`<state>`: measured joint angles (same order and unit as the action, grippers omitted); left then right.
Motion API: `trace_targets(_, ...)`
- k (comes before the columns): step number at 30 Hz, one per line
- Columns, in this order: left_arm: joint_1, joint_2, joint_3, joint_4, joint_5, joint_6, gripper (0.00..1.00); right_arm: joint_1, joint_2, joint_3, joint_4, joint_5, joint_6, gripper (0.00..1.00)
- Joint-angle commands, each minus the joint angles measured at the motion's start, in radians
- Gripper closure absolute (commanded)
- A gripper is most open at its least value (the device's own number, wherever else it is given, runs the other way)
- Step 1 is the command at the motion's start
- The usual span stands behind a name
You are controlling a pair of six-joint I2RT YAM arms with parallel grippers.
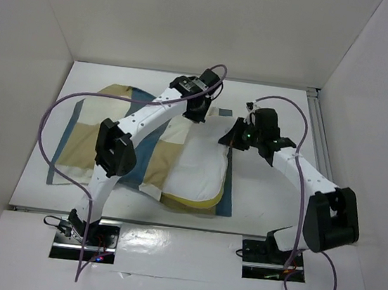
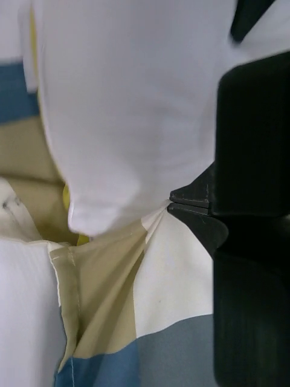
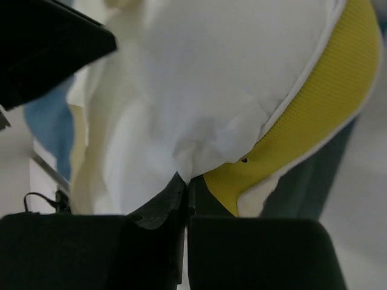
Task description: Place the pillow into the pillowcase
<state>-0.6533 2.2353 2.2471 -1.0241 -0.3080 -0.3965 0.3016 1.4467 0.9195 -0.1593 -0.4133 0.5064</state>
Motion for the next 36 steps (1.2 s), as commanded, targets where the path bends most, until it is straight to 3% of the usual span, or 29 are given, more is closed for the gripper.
trace_targets(1, -0.048, -0.218, 0.030, 0.128, 0.418, -0.071, 1.00, 0.044, -0.146, 0.093, 0.070, -0.030, 0.029, 1.00)
trace_targets(3, -0.075, -0.255, 0.009, 0.188, 0.516, -0.117, 1.00, 0.065, -0.155, 0.070, 0.125, -0.051, 0.081, 1.00)
trace_targets(5, -0.075, -0.255, 0.009, 0.209, 0.517, -0.127, 1.00, 0.097, -0.146, 0.036, 0.159, -0.007, 0.099, 1.00)
trace_targets(8, -0.045, -0.205, -0.003, 0.210, 0.454, -0.195, 1.00, 0.123, -0.115, -0.099, 0.249, 0.126, 0.144, 1.00)
trace_targets(13, -0.022, -0.172, -0.024, 0.165, 0.323, -0.226, 1.00, 0.123, -0.058, -0.154, 0.250, 0.162, 0.144, 1.00)
trace_targets(14, -0.022, -0.172, -0.033, 0.165, 0.334, -0.184, 0.88, 0.123, -0.081, -0.154, 0.235, 0.178, 0.130, 1.00)
trace_targets(16, -0.022, -0.181, -0.034, 0.125, 0.346, -0.148, 0.49, 0.123, -0.114, -0.134, 0.160, 0.214, 0.104, 1.00)
trace_targets(17, -0.022, -0.192, -0.034, 0.099, 0.327, -0.134, 0.22, 0.123, -0.124, -0.078, 0.105, 0.270, 0.059, 1.00)
trace_targets(18, -0.022, -0.203, -0.034, 0.055, 0.307, -0.124, 0.18, 0.123, -0.124, -0.030, -0.040, 0.293, 0.020, 0.90)
trace_targets(19, -0.022, -0.224, -0.034, 0.039, 0.279, -0.123, 0.11, 0.123, -0.114, 0.017, -0.112, 0.312, -0.023, 0.70)
trace_targets(20, -0.022, -0.299, -0.106, 0.039, 0.198, -0.123, 0.05, 0.123, -0.114, 0.106, -0.181, 0.353, -0.087, 0.35)
trace_targets(22, -0.022, -0.403, -0.211, 0.039, 0.108, -0.157, 0.03, 0.151, -0.132, 0.163, -0.300, 0.399, -0.143, 0.17)
trace_targets(25, 0.044, -0.649, -0.498, 0.074, -0.037, -0.240, 0.12, 0.272, -0.198, 0.235, -0.336, 0.534, -0.209, 0.00)
trace_targets(27, 0.108, -0.800, -0.728, 0.085, -0.147, -0.356, 0.17, 0.391, -0.180, 0.272, -0.336, 0.550, -0.244, 0.00)
trace_targets(31, 0.158, -1.038, -1.088, 0.195, -0.070, -0.497, 0.18, 0.620, 0.002, 0.352, -0.367, 0.724, -0.318, 0.01)
trace_targets(36, 0.181, -1.252, -1.452, 0.358, 0.079, -0.582, 0.18, 0.734, 0.182, 0.343, -0.266, 0.772, -0.391, 0.00)
